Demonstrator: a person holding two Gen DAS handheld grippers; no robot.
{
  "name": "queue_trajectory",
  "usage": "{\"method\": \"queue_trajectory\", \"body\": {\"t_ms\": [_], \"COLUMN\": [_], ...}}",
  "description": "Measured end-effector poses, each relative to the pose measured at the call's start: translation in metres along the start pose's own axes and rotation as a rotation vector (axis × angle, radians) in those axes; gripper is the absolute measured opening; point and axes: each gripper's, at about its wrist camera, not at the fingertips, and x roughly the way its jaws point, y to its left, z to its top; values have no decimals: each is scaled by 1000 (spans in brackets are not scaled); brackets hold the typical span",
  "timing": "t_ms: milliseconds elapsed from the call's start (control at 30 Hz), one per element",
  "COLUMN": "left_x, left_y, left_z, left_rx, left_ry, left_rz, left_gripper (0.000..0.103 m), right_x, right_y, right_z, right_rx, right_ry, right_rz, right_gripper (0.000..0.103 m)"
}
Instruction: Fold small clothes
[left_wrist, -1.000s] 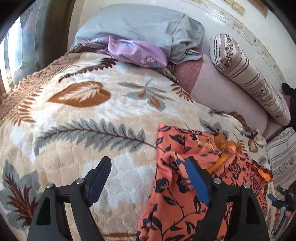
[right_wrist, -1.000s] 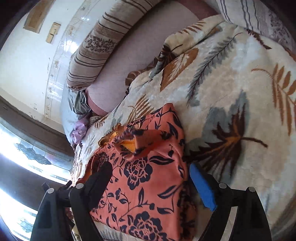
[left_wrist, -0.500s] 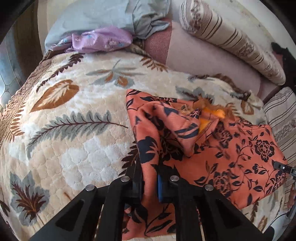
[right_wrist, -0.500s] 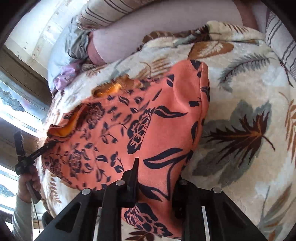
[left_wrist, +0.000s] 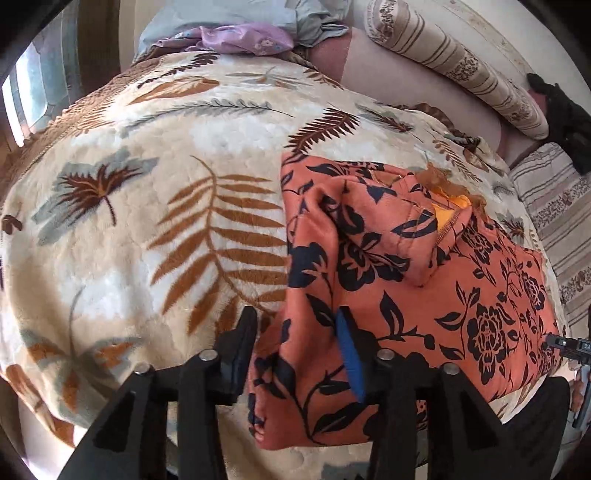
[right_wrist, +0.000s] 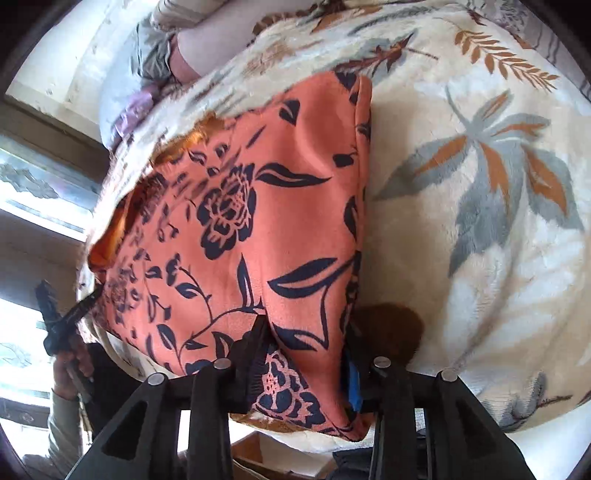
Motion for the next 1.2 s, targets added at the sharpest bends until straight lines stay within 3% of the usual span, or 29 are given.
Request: {"method": "queue_trajectory", "body": {"t_ms": [67,167,367,433,500,633,667,733,900,1033,1133,1200], "left_x": [-11,-11,13,19,27,58,65,73,59,56,63,67], "left_y": [-6,-23,-61,-69,-65,2,14,20,12,3,-4,-9], "left_z": [13,26,29,37,61,111,112,107,99,104,104,102], "left_rx": [59,229,661,721,641,71,0,-26,32,79,100,112], "left_ry": [-52,-92,-41,-43,-25,21,33,47,-17,-19,5,15], "left_rz": [-11,56,136,134,106,18,1,-11,-40,-56,-70,-65], "left_gripper": [51,57,57,57,55,52,51,51,51,51,52,52], "right_x": [-19,-32,-24,-18,-9,-2,-1,3,22,31,41,44], "right_y": [-1,4,24,25,27,20,17,12,-2,0,3,2], "right_z": [8,23,38,41,48,69,75,86,108,119,123,123], "right_rx": [16,18,-58,-70,-73,-26,-7,24,51,37,18,21], "right_ry": [-90,-140,-121,-101,-92,-113,-117,-117,-106,-142,-133,-123], "right_rz": [6,-2,-17,-22,-35,-26,-19,-7,-17,-56,-137,-124], "right_gripper": [78,79,79,79,79,79,79,79,79,77,76,64]}}
